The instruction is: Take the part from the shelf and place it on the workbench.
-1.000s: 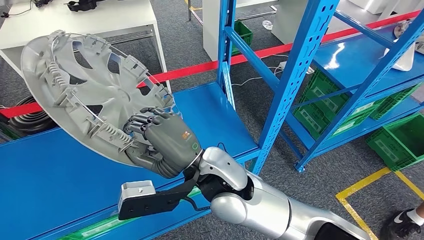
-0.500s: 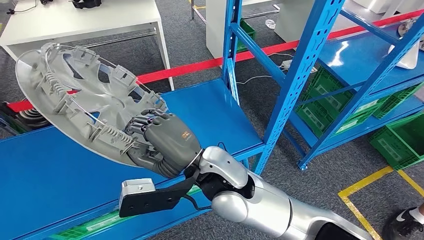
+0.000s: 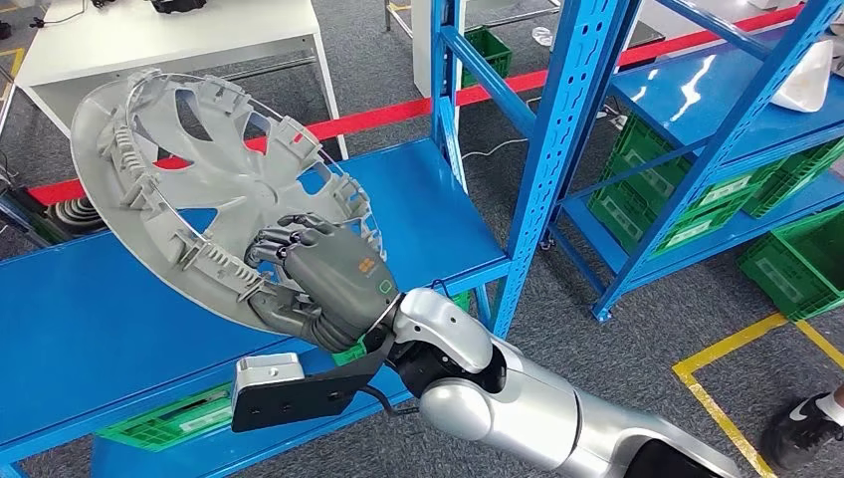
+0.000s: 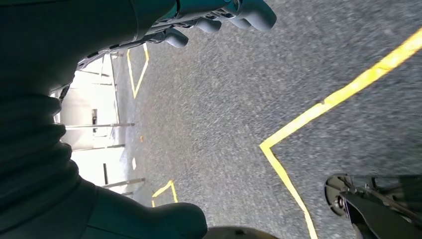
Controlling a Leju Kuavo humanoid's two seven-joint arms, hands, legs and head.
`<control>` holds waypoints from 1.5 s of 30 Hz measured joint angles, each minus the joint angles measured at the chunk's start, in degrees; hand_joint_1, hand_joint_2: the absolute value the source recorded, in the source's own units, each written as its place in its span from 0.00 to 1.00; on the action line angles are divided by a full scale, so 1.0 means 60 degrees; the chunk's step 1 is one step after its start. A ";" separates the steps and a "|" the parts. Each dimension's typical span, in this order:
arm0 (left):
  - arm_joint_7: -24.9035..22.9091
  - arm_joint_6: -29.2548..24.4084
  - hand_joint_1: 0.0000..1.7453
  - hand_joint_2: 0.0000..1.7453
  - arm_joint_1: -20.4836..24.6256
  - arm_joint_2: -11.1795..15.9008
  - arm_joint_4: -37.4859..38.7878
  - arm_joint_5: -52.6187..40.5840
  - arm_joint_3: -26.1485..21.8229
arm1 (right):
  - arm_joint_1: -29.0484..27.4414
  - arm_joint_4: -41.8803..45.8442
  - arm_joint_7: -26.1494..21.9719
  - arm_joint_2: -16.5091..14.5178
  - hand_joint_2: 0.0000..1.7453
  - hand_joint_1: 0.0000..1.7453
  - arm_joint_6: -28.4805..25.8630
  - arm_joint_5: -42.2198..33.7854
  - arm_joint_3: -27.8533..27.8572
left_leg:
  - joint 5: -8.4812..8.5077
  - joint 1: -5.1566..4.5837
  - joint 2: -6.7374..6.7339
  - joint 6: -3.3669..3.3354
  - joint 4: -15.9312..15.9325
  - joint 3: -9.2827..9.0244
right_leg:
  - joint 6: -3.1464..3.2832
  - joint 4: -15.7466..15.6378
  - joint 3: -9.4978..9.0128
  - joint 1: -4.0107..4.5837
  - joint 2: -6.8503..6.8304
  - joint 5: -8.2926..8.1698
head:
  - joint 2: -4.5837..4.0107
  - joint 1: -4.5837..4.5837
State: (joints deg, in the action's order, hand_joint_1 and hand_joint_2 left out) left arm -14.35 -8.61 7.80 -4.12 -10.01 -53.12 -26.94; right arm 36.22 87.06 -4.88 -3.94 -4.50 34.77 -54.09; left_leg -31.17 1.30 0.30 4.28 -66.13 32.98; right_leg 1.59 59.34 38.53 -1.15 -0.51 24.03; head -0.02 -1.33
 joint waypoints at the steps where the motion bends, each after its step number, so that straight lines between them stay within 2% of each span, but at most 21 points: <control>1: 0.0005 -0.0001 0.00 1.00 0.0004 0.0002 -0.0003 0.0004 -0.0001 | 0.0005 0.0001 0.0005 -0.0005 1.00 1.00 0.0010 0.0000 -0.0001 | 0.0030 -0.0012 0.0018 -0.0030 0.0636 -0.0450 | -0.0063 0.0021 0.0069 -0.0002 0.0001 -0.0073 | 0.0000 0.0002; 3: 0.0018 -0.0003 0.00 1.00 0.0001 -0.0002 -0.0005 0.0016 -0.0003 | 0.0022 0.0003 0.0008 -0.0020 1.00 1.00 0.0019 -0.0004 -0.0009 | -0.0081 -0.0058 0.0060 -0.0167 0.1342 -0.0843 | -0.0186 0.0022 0.0122 0.0018 0.0003 -0.0233 | 0.0000 0.0002; 6: 0.0021 -0.0004 0.00 1.00 -0.0010 -0.0005 -0.0004 0.0029 -0.0011 | 0.0049 0.0001 0.0005 -0.0024 1.00 1.00 0.0023 -0.0004 -0.0017 | 0.0090 -0.0076 0.0046 -0.0503 0.1353 -0.0658 | -0.0367 0.0038 0.0198 0.0001 0.0014 -0.0275 | 0.0000 0.0000; 8: 0.0021 -0.0005 0.00 1.00 -0.0009 0.0000 -0.0015 0.0030 -0.0032 | 0.0065 -0.0001 -0.0001 -0.0019 1.00 1.00 0.0024 -0.0001 -0.0016 | 0.0302 -0.0062 0.0003 -0.0692 0.1363 -0.0468 | -0.0428 0.0670 0.0460 -0.0009 0.0027 0.0437 | 0.0000 0.0010; 10: 0.0023 -0.0005 0.00 1.00 -0.0014 0.0002 -0.0026 0.0030 -0.0067 | 0.0073 -0.0001 -0.0002 -0.0016 1.00 1.00 0.0027 -0.0003 -0.0019 | 0.0514 -0.0096 -0.0007 -0.0762 0.1338 -0.0202 | -0.0439 0.1927 0.0805 0.0022 0.0038 0.1353 | 0.0000 0.0020; 11: 0.0024 -0.0004 0.00 1.00 -0.0021 -0.0001 -0.0027 0.0030 -0.0081 | 0.0073 -0.0001 0.0000 -0.0012 1.00 1.00 0.0030 -0.0004 -0.0021 | 0.0611 -0.0119 -0.0009 -0.0771 0.1316 -0.0057 | -0.0427 0.2464 0.0890 0.0044 0.0043 0.1556 | 0.0000 0.0024; 13: 0.0025 -0.0003 0.00 1.00 -0.0027 -0.0005 -0.0027 0.0029 -0.0090 | 0.0078 -0.0001 0.0005 -0.0007 1.00 1.00 0.0035 -0.0004 -0.0024 | 0.0786 -0.0176 -0.0011 -0.0786 0.1255 0.0235 | -0.0333 0.2705 0.0642 0.0106 0.0054 0.1381 | 0.0000 0.0026; 15: 0.0033 0.0008 0.00 1.00 -0.0022 -0.0012 -0.0031 0.0020 -0.0092 | 0.0108 0.0000 0.0010 -0.0008 1.00 1.00 0.0037 -0.0004 -0.0025 | 0.0942 -0.0230 -0.0001 -0.0785 0.1187 0.0480 | -0.0126 0.1677 -0.0269 0.0207 0.0069 0.1033 | 0.0000 0.0024; 17: 0.0048 0.0023 0.00 1.00 -0.0018 -0.0028 -0.0039 -0.0008 -0.0094 | 0.0147 0.0001 0.0009 -0.0015 1.00 1.00 0.0039 -0.0005 -0.0026 | 0.1083 -0.0264 0.0017 -0.0727 0.1152 0.0610 | 0.0046 0.0398 -0.1175 0.0301 0.0069 0.1073 | 0.0000 0.0017; 19: 0.0058 0.0036 0.00 1.00 -0.0014 -0.0038 -0.0045 -0.0039 -0.0096 | 0.0173 0.0000 -0.0005 -0.0016 1.00 1.00 0.0035 -0.0009 -0.0026 | 0.1236 -0.0241 0.0019 -0.0612 0.1187 0.0646 | 0.0102 -0.0118 -0.1439 0.0359 0.0069 0.1138 | 0.0000 0.0038; 22: 0.0061 0.0047 0.00 1.00 -0.0018 -0.0024 -0.0045 -0.0057 -0.0096 | 0.0182 -0.0003 -0.0016 -0.0015 1.00 1.00 0.0020 -0.0013 -0.0028 | 0.1090 -0.0225 0.0033 -0.0443 0.1092 0.0792 | 0.0221 -0.0327 -0.1286 0.0280 0.0034 0.0781 | 0.0000 0.0049; 26: 0.0053 0.0047 0.00 1.00 -0.0014 -0.0018 -0.0047 -0.0062 -0.0096 | 0.0173 -0.0012 -0.0015 -0.0015 1.00 1.00 0.0008 -0.0015 -0.0031 | -0.0425 -0.0125 0.0014 -0.0206 -0.0849 0.1275 | 0.0254 -0.0405 -0.0788 0.0197 -0.0006 0.0290 | 0.0000 0.0016; 28: 0.0043 0.0056 0.00 1.00 -0.0004 -0.0009 -0.0049 -0.0090 -0.0096 | 0.0160 -0.0023 -0.0007 -0.0004 1.00 1.00 -0.0015 -0.0005 -0.0033 | -0.0254 -0.0062 0.0005 -0.0104 -0.1330 0.1138 | 0.0196 -0.0364 -0.0473 0.0162 -0.0026 0.0072 | 0.0000 0.0017; 30: 0.0013 0.0088 0.00 1.00 0.0027 0.0000 -0.0056 -0.0147 -0.0096 | 0.0151 -0.0031 0.0008 0.0017 1.00 1.00 -0.0062 0.0019 -0.0034 | 0.0267 0.0004 0.0002 -0.0016 -0.0595 0.0402 | 0.0099 -0.0268 -0.0157 0.0112 -0.0033 -0.0123 | 0.0000 0.0015; 31: -0.0005 0.0109 0.00 1.00 0.0054 -0.0006 -0.0061 -0.0183 -0.0096 | 0.0149 -0.0033 0.0014 0.0025 1.00 1.00 -0.0093 0.0037 -0.0034 | 0.0284 0.0017 0.0005 0.0014 0.0122 -0.0144 | 0.0043 -0.0199 -0.0024 0.0104 -0.0029 -0.0200 | 0.0000 0.0011; 33: -0.0022 0.0138 0.00 1.00 0.0112 -0.0012 -0.0076 -0.0238 -0.0096 | 0.0131 -0.0034 0.0016 0.0036 1.00 1.00 -0.0147 0.0093 -0.0031 | 0.0022 0.0007 0.0023 -0.0072 0.1202 -0.0885 | -0.0076 -0.0106 0.0115 0.0117 -0.0029 -0.0354 | 0.0000 0.0021; 34: -0.0026 0.0161 0.00 1.00 0.0138 -0.0015 -0.0080 -0.0259 -0.0096 | 0.0121 -0.0034 0.0016 0.0041 1.00 1.00 -0.0166 0.0119 -0.0030 | -0.0092 -0.0029 0.0032 -0.0163 0.1426 -0.0991 | -0.0140 -0.0104 0.0141 0.0125 -0.0031 -0.0441 | 0.0000 0.0027; 37: -0.0048 0.0204 0.00 1.00 0.0184 -0.0010 -0.0081 -0.0290 -0.0096 | 0.0106 -0.0034 0.0015 0.0073 1.00 1.00 -0.0200 0.0162 -0.0027 | 0.0110 -0.0038 -0.0024 -0.0505 0.1417 -0.0748 | -0.0325 -0.0011 0.0252 0.0085 -0.0011 -0.0395 | 0.0000 0.0035; 41: -0.0056 0.0213 0.00 1.00 0.0218 -0.0008 -0.0085 -0.0355 -0.0096 | 0.0054 -0.0034 0.0028 0.0127 1.00 1.00 -0.0241 0.0205 -0.0026 | 0.0621 -0.0054 -0.0091 -0.0717 0.1384 -0.0184 | -0.0450 0.2123 0.0845 0.0060 0.0045 0.1369 | 0.0000 0.0061; 43: -0.0049 0.0215 0.00 1.00 0.0217 -0.0009 -0.0085 -0.0370 -0.0096 | -0.0011 -0.0034 0.0045 0.0154 1.00 1.00 -0.0242 0.0223 -0.0026 | 0.0844 -0.0067 -0.0097 -0.0704 0.1317 0.0171 | -0.0447 0.2781 0.0769 0.0061 0.0057 0.1350 | 0.0000 0.0062; 45: -0.0046 0.0215 0.00 1.00 0.0221 -0.0009 -0.0085 -0.0376 -0.0096 | -0.0043 -0.0034 0.0056 0.0174 1.00 1.00 -0.0241 0.0243 -0.0028 | 0.1030 -0.0071 -0.0098 -0.0668 0.1222 0.0500 | -0.0375 0.2168 0.0067 0.0072 0.0063 0.0908 | 0.0000 0.0062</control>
State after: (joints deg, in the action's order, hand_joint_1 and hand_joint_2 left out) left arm -14.63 -7.32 9.12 -4.17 -10.51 -55.37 -27.52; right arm 35.96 86.86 -4.54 -2.90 -5.95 36.23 -54.26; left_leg -24.99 0.87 -0.29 0.27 -58.79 35.98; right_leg -0.66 72.34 38.93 -0.72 -0.13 29.48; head -0.02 -0.96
